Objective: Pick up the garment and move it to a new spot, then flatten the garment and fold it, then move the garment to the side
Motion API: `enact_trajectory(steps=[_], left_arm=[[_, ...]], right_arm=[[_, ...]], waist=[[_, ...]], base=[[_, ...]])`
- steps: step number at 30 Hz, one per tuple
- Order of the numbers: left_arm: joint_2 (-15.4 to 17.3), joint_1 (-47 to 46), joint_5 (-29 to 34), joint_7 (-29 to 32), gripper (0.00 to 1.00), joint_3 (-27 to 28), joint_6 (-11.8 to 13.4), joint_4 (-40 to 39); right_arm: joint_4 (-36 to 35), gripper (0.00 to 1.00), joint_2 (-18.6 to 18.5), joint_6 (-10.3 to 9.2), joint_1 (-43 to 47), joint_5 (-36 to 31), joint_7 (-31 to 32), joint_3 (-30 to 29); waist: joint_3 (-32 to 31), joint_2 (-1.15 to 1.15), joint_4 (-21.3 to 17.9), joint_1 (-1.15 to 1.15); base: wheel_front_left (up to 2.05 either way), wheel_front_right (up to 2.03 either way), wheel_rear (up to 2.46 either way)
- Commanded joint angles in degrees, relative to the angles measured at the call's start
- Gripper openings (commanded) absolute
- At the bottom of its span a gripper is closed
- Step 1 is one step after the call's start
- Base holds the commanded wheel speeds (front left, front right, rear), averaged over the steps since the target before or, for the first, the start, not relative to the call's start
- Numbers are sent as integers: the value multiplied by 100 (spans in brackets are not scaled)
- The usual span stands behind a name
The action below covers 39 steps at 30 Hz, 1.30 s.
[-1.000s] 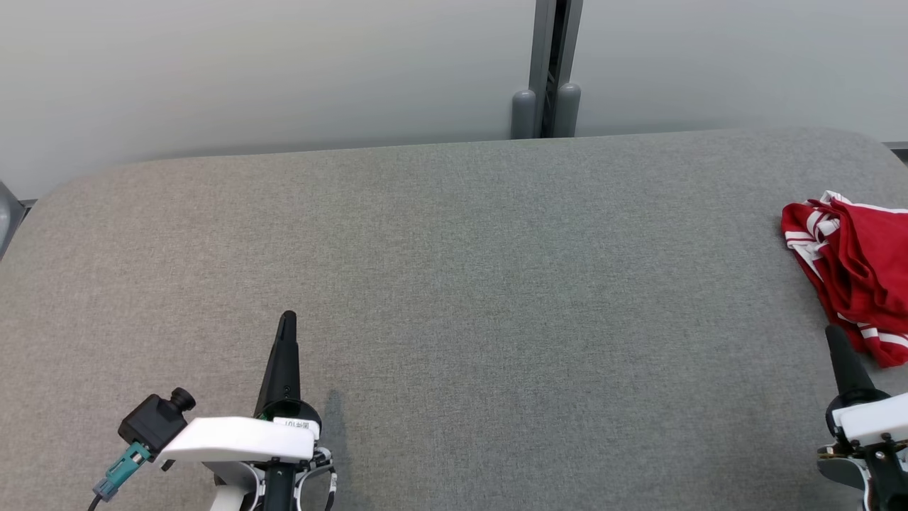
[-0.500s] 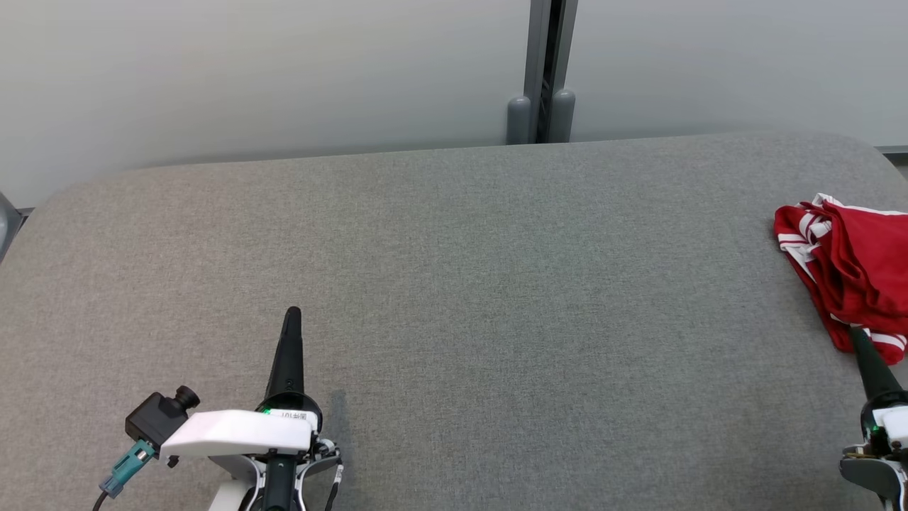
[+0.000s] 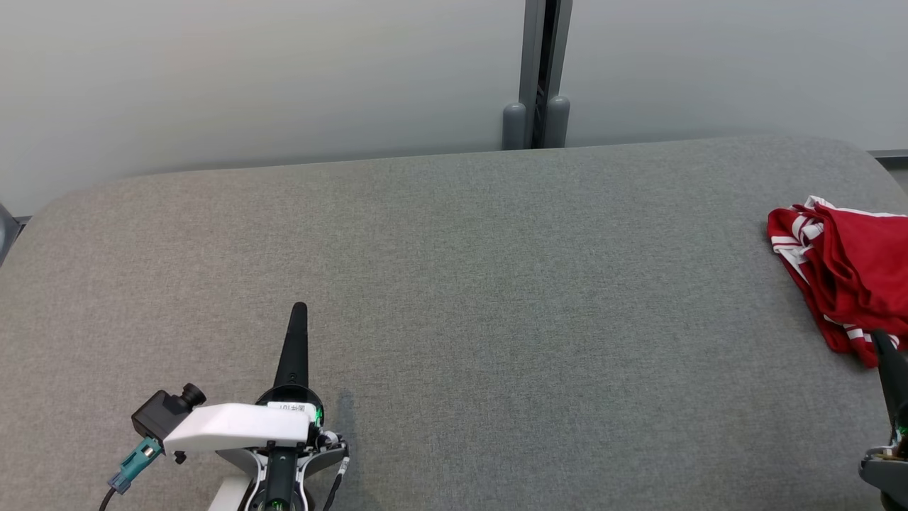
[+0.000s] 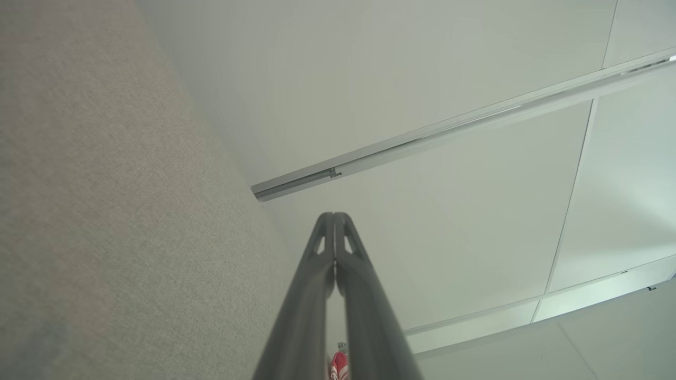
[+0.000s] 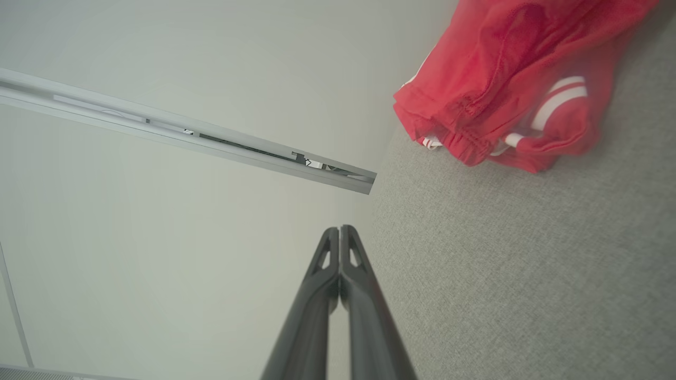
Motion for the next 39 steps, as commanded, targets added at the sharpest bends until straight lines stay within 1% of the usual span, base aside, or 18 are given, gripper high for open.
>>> enact_trajectory(steps=[1, 39], left_arm=[[30, -116, -120, 7, 0, -10, -29, -11], [44, -280, -1515, 52, 0, -267, -64, 88]], right_arm=[[-68, 0, -55, 0, 9, 165, 75, -73], [-89, 0, -64, 0, 68, 1825, 875, -838]], waist=[[-8, 0, -5, 0], [-184, 0, -113, 0]], base=[[0, 0, 0], [0, 0, 0]])
